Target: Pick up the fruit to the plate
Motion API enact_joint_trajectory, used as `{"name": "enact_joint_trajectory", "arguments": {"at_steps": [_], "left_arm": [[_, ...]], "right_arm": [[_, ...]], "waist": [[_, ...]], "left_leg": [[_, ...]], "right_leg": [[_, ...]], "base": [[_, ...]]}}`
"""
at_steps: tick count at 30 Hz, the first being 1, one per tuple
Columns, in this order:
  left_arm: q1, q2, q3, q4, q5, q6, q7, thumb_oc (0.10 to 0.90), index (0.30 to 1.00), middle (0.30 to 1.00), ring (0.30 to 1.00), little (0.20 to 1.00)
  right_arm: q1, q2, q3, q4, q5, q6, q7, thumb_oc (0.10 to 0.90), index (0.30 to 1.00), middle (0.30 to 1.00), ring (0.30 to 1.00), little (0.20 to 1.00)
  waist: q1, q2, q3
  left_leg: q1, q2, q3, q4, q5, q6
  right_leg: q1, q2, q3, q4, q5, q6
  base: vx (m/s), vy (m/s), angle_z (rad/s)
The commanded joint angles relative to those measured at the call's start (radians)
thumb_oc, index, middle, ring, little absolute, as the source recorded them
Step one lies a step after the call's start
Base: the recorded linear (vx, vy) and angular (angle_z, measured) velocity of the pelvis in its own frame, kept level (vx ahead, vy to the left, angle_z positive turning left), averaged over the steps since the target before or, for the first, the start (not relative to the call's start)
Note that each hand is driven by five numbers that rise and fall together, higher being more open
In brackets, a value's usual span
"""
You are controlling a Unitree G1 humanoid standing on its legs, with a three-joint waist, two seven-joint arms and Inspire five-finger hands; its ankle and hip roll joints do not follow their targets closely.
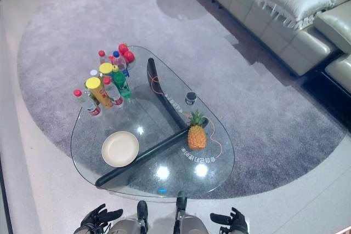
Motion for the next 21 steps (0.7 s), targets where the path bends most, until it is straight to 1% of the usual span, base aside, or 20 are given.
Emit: {"name": "enact_joint_trajectory", "arguments": {"at_steps": [1,6,9,10,11,14,17,18,21], "left_arm": [[-0.006,0.029,-0.019,0.003,-0.044,-0.034,0.025,0.8,0.9,0.9,0.9,0.9],[0.001,0.055,-0.04,-0.032,-0.065,-0.035,0.017,0.8,0.9,0.9,0.9,0.9],[0.008,0.07,-0.044,-0.047,-0.085,-0.036,0.007,0.8,0.9,0.9,0.9,0.9],[0.008,0.071,-0.044,-0.048,-0.088,-0.036,0.005,0.8,0.9,0.9,0.9,0.9],[0.008,0.076,-0.046,-0.055,-0.1,-0.038,0.0,0.8,0.9,0.9,0.9,0.9],[0.003,0.09,-0.048,-0.062,-0.118,-0.048,-0.017,0.8,0.9,0.9,0.9,0.9],[0.001,0.091,-0.05,-0.064,-0.123,-0.048,-0.018,0.8,0.9,0.9,0.9,0.9],[-0.011,0.091,-0.059,-0.066,-0.135,-0.055,-0.024,0.8,0.9,0.9,0.9,0.9],[-0.024,0.091,-0.068,-0.073,-0.15,-0.053,-0.028,0.8,0.9,0.9,0.9,0.9]], "right_arm": [[-0.067,-0.07,0.022,-0.138,-0.059,-0.118,-0.115,0.8,0.9,0.9,0.9,0.9],[-0.09,-0.111,0.033,-0.347,-0.042,-0.104,-0.18,0.8,0.9,0.9,0.9,0.9],[-0.114,-0.153,0.027,-0.483,-0.038,-0.094,-0.208,0.8,0.9,0.9,0.9,0.9],[-0.116,-0.157,0.027,-0.493,-0.038,-0.095,-0.211,0.8,0.9,0.9,0.9,0.9],[-0.134,-0.181,0.019,-0.542,-0.032,-0.089,-0.214,0.8,0.9,0.9,0.9,0.9],[-0.186,-0.23,0.0,-0.624,-0.05,-0.099,-0.237,0.8,0.9,0.9,0.9,0.9],[-0.199,-0.239,-0.004,-0.644,-0.059,-0.102,-0.246,0.8,0.9,0.9,0.9,0.9],[-0.244,-0.254,-0.014,-0.693,-0.072,-0.104,-0.264,0.8,0.9,0.9,0.9,0.9],[-0.296,-0.257,-0.018,-0.746,-0.082,-0.102,-0.284,0.8,0.9,0.9,0.9,0.9]], "waist": [[0.009,-0.026,0.032],[0.016,-0.03,0.075],[0.018,-0.028,0.105],[0.018,-0.028,0.107],[0.02,-0.025,0.121],[0.025,-0.017,0.155],[0.025,-0.014,0.163],[0.024,-0.008,0.189],[0.025,-0.005,0.212]], "left_leg": [[-0.05,-0.047,-0.049,0.061,-0.024,0.004],[-0.104,-0.05,-0.055,0.108,-0.031,0.007],[-0.15,-0.054,-0.061,0.151,-0.035,0.008],[-0.156,-0.055,-0.062,0.156,-0.036,0.008],[-0.18,-0.057,-0.064,0.177,-0.037,0.008],[-0.242,-0.061,-0.062,0.229,-0.042,0.007],[-0.257,-0.062,-0.062,0.241,-0.042,0.007],[-0.299,-0.065,-0.058,0.27,-0.047,0.009],[-0.336,-0.069,-0.054,0.295,-0.056,0.016]], "right_leg": [[-0.01,-0.033,-0.002,0.123,-0.02,0.056],[-0.052,-0.031,-0.012,0.155,-0.022,0.052],[-0.09,-0.031,-0.018,0.188,-0.027,0.049],[-0.096,-0.031,-0.02,0.192,-0.028,0.049],[-0.116,-0.032,-0.024,0.212,-0.033,0.046],[-0.176,-0.034,-0.041,0.261,-0.045,0.041],[-0.189,-0.034,-0.044,0.269,-0.046,0.04],[-0.233,-0.037,-0.052,0.296,-0.048,0.038],[-0.272,-0.042,-0.054,0.318,-0.05,0.036]], "base": [[-0.02,-0.045,-0.04],[-0.03,-0.032,0.02],[-0.02,-0.001,0.05],[-0.04,0.012,0.04],[-0.04,0.014,0.03],[-0.04,0.02,0.07],[-0.03,0.022,0.06],[-0.06,0.04,0.02],[-0.05,0.034,0.04]]}}
